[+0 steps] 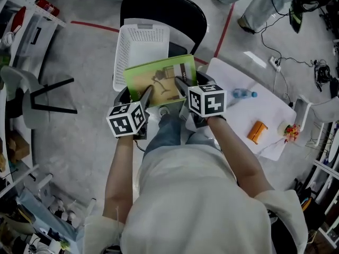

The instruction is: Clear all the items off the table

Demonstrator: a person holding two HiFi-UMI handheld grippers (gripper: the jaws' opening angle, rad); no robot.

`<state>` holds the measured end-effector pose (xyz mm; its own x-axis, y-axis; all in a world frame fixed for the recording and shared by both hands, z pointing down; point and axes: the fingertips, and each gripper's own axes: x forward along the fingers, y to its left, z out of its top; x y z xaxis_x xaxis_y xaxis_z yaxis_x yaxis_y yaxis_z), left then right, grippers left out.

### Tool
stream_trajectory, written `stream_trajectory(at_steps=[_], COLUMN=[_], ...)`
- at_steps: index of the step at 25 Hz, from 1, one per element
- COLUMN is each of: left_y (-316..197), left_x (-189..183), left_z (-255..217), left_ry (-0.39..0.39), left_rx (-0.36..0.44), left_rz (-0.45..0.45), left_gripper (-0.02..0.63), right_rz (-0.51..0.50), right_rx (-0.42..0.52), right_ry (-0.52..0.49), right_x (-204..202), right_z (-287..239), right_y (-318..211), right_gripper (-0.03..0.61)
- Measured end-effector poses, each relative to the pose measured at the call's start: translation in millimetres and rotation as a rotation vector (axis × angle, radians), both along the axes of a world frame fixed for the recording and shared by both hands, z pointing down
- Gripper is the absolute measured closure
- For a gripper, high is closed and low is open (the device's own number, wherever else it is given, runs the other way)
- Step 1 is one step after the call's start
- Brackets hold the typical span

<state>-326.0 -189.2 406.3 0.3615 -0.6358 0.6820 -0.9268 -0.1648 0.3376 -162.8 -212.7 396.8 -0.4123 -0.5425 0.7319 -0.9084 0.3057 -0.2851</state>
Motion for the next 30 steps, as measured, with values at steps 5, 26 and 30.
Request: stream_trajectory(at_steps=[5, 26, 30], left_y=[-8, -42, -48], left_x=[-26, -98, -107], left_z=[10, 72, 82], left_ry=[-0.008, -0.064, -0.074], left_rx=[-0.018, -0.104, -0.114], left_rz=[-0.024, -0.13, -0.145], left_gripper=[0.272, 0.278, 0.285], right_rz=[-0.023, -0.118, -0.127], right_rx=[-0.02, -0.12, -0.14], right_ry=[-0.009, -0.068, -0.078], right_x=[-27, -102, -111], right_z=[13, 89, 103], right_y=[-12, -62, -70], right_gripper=[0.281, 0.281, 0.281])
